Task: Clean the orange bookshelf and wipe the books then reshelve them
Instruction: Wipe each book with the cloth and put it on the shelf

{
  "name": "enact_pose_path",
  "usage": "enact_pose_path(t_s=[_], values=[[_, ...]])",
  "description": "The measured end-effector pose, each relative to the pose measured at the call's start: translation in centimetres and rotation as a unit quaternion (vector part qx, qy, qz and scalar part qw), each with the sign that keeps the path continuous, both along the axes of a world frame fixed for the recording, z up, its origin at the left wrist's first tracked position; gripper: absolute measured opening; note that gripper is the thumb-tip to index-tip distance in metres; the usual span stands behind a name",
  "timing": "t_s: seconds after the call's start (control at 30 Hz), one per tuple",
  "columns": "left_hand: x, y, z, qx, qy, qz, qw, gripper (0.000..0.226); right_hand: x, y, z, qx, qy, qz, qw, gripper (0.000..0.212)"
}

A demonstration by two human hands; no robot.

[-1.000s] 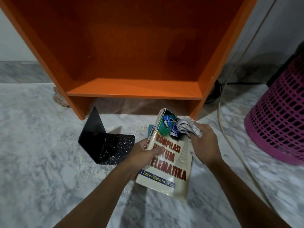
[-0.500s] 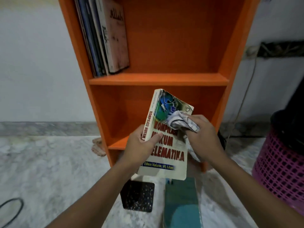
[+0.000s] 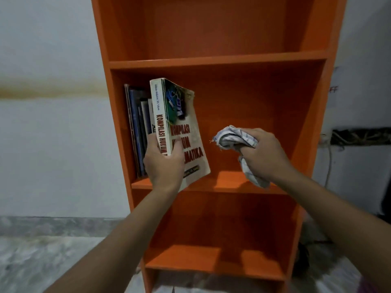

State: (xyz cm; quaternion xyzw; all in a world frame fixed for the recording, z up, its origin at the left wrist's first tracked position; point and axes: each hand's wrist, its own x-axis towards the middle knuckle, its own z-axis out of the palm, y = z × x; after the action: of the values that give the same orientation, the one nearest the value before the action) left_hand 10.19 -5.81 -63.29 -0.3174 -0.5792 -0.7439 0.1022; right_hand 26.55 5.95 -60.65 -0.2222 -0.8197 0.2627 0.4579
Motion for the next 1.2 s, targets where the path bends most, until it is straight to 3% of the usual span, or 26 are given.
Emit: enact_pose_path(t_s=[0.2,0.3,0.4,0.47,0.5,0.57,0.63,0.8,0.87,1.07,1.2], values=[[-6.0,8.5,-0.4,-0.008,0.055,0.139,0.989,0.03,-0.3,3.9,2.8,0.045,-0.066,-0.068,0.994,0.038],[-8.5,11.8,-1.7,-0.074,0.074,0.224,0.969,0.042,-0.5,5.6,2.4,0.04,-0.101,-0.082,0.991,0.038],[-9.7,13.8,-3.0,-0.215,0.113,0.295,0.924,0.085,-1.1,8.0,1.2,0.015,-0.131,-0.095,0.987,0.042],[-10.7,14.2,-3.6,-0.282,0.191,0.325,0.882,0.117,-1.5,9.4,0.2,-0.001,-0.151,-0.104,0.983,0.031],[-11.4,14.2,-3.8,-0.303,0.241,0.331,0.86,0.121,-1.8,10.2,-0.4,-0.003,-0.167,-0.121,0.979,0.025],[-13.2,13.9,-3.9,-0.332,0.345,0.34,0.809,0.117,-2.5,12.2,-2.0,-0.013,-0.214,-0.167,0.962,0.018],[-14.8,13.2,-3.7,-0.351,0.397,0.349,0.773,0.11,-3.0,14.5,-3.9,-0.049,-0.269,-0.223,0.936,0.011],[-15.5,13.0,-3.0,-0.427,0.371,0.363,0.74,0.103,-3.7,17.5,-6.8,-0.126,-0.398,-0.271,0.867,0.042],[-15.4,13.1,-2.9,-0.449,0.37,0.369,0.725,0.105,-4.5,17.9,-6.1,-0.116,-0.41,-0.237,0.873,0.05],[-16.4,11.4,-2.7,-0.427,0.421,0.312,0.737,0.096,-7.5,14.9,-6.3,-0.062,-0.435,-0.147,0.886,0.045],[-16.6,9.1,-1.4,-0.431,0.455,0.286,0.725,0.077,-11.1,12.2,-7.2,-0.028,-0.395,-0.087,0.914,0.041]])
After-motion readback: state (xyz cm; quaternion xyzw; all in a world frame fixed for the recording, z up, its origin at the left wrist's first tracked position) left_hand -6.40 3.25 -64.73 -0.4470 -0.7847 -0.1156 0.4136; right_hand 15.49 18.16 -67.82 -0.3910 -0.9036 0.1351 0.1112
